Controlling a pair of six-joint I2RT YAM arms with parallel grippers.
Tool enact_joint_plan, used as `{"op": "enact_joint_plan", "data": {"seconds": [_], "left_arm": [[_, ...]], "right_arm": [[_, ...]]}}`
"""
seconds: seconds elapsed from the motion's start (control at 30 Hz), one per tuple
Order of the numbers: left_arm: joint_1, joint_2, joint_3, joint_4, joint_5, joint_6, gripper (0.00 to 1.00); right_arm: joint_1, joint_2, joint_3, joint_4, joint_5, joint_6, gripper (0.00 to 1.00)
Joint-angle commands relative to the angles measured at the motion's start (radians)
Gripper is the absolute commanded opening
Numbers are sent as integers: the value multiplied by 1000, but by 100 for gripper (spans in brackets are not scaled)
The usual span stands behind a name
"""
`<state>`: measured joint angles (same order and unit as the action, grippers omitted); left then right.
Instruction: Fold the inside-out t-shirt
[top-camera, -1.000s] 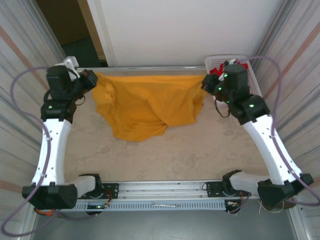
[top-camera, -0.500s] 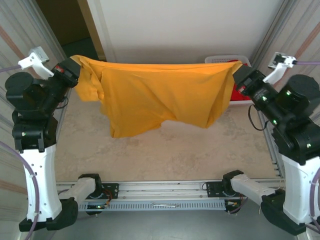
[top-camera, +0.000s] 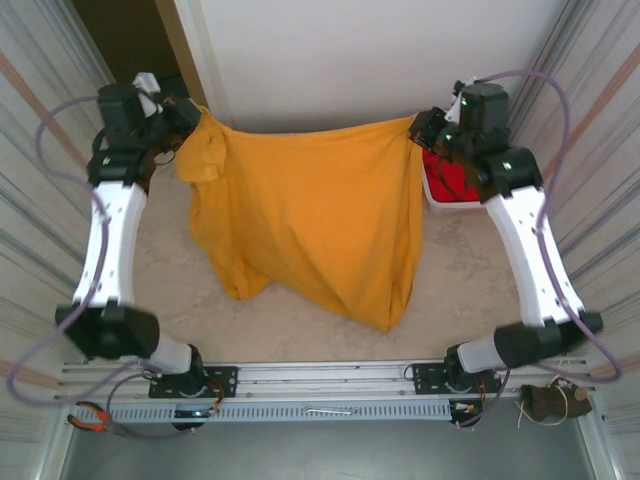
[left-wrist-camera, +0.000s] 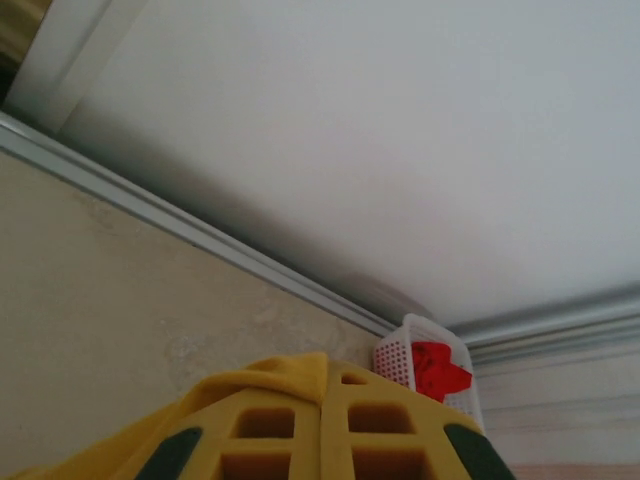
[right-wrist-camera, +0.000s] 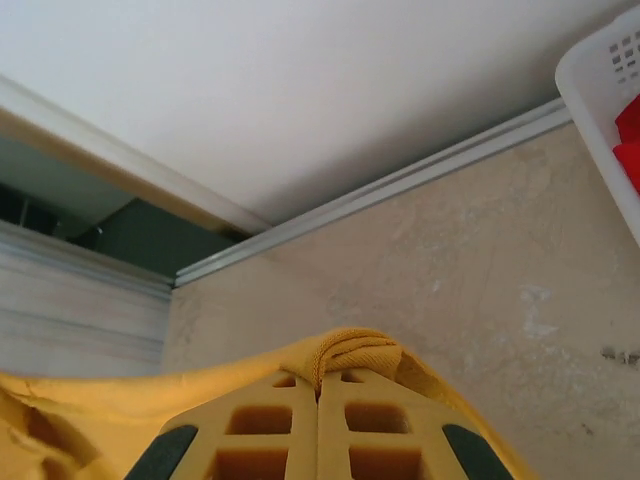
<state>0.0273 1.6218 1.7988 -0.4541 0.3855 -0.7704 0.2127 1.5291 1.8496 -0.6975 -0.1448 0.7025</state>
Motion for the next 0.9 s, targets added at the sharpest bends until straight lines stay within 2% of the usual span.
{"op": "enact_joint_plan", "data": {"seconds": [0.0, 0.07, 0.17, 0.23, 0.27, 0.33, 0.5, 0.6, 0.73, 0.87], "left_arm": [[-1, 47, 247, 49, 29, -79, 0], [-27, 106, 400, 22, 21, -91, 0], [-64, 198, 699, -107, 0, -47, 0], [-70, 214, 775, -155, 11, -31, 0], [-70, 193, 743, -152, 18, -25, 0], [-70, 110, 574, -99, 15, -4, 0], [-63, -183, -85, 119, 4, 16, 0], [-63, -331, -452, 166, -1, 54, 0], [-43, -475, -847, 206, -55, 103, 0], [4, -537, -1049, 209, -82, 136, 0]], "right_arm": [[-39, 37, 215, 67, -76, 11, 0], [-38, 86, 359, 23, -90, 16, 0], [-38, 118, 527, -37, -98, 23, 0], [-36, 92, 538, -54, -97, 21, 0], [-34, 63, 505, -50, -92, 19, 0], [-25, -23, 349, 1, -85, 18, 0], [21, -325, -249, 189, -58, 76, 0], [109, -494, -547, 231, 11, 103, 0], [328, -671, -882, 244, 165, 164, 0], [625, -784, -1121, 220, 382, 300, 0]]}}
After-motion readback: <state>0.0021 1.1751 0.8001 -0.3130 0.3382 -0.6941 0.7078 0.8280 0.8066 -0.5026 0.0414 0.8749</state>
